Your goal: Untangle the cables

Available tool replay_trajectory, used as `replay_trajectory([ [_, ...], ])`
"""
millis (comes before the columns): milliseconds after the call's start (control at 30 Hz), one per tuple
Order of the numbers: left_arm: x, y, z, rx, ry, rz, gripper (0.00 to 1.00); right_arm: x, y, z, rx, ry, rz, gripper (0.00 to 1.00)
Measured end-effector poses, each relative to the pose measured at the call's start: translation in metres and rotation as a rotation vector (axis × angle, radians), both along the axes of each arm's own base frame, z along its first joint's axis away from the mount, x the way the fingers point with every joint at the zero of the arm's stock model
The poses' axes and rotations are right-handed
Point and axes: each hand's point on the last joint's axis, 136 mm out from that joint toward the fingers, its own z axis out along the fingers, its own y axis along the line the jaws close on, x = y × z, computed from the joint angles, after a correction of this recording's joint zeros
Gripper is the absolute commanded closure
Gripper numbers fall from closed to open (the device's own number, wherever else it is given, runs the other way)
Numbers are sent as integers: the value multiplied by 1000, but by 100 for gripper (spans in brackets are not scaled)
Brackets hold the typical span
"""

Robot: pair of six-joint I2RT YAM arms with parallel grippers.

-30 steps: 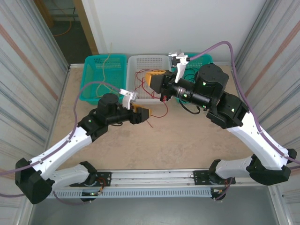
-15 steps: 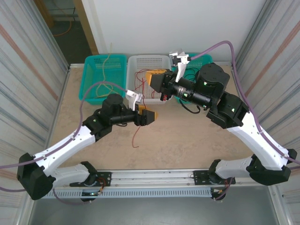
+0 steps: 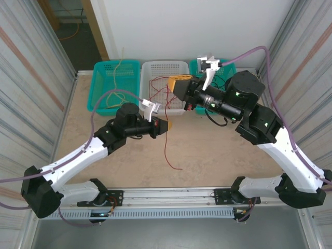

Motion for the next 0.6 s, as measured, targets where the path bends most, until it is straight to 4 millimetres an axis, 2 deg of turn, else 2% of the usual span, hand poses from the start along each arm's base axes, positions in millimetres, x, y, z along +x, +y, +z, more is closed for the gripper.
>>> replay_trajectory([
  [67, -1, 1, 2, -4, -4, 0, 100, 8, -12, 1, 14, 10, -43, 100],
  [167, -5, 5, 11, -19, -25, -1, 100, 31, -38, 1, 36, 45, -152, 100],
  [300, -14, 11, 25, -50, -59, -12, 100, 66, -75, -15, 59, 134, -305, 100],
  [400, -23, 13, 39, -84, -85, -41, 100, 88, -91, -44, 62, 230, -383, 100],
  [600, -39, 12, 60, -139, -118, -121, 100, 119, -94, -118, 9, 430, -452, 100],
])
